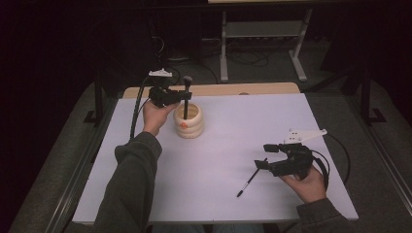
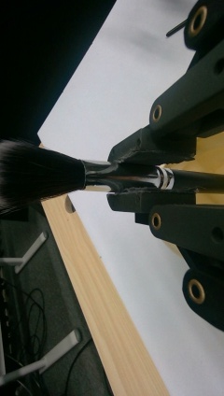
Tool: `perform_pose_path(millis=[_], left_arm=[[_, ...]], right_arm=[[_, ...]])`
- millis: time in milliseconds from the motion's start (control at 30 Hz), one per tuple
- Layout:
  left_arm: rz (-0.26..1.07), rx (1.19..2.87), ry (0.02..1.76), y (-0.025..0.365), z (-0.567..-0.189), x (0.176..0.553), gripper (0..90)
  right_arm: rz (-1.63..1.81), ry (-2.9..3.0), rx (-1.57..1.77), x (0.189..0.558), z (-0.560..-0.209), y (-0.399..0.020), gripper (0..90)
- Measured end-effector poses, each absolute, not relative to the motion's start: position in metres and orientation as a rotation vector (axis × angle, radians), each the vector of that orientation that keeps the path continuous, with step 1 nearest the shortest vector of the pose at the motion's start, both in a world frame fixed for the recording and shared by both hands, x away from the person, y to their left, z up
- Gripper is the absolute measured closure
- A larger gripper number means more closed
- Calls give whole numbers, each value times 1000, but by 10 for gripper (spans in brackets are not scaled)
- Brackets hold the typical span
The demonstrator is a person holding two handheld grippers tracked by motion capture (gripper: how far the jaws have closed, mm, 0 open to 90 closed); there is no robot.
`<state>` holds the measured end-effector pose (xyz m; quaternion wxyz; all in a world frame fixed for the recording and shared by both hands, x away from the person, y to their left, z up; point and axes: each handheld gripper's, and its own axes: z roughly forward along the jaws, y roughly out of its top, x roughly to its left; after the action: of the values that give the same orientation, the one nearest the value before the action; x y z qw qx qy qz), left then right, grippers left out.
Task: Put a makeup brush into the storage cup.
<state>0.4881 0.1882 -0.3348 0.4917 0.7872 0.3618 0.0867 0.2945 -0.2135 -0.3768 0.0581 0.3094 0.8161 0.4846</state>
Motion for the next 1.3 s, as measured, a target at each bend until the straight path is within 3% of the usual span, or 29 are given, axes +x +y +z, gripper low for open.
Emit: perform_pose_path(millis=[1300], left_arm=[[197,1962,913,184,-359,485,776]], right_arm=[[1461,2483,930,294,-377,-211,262]])
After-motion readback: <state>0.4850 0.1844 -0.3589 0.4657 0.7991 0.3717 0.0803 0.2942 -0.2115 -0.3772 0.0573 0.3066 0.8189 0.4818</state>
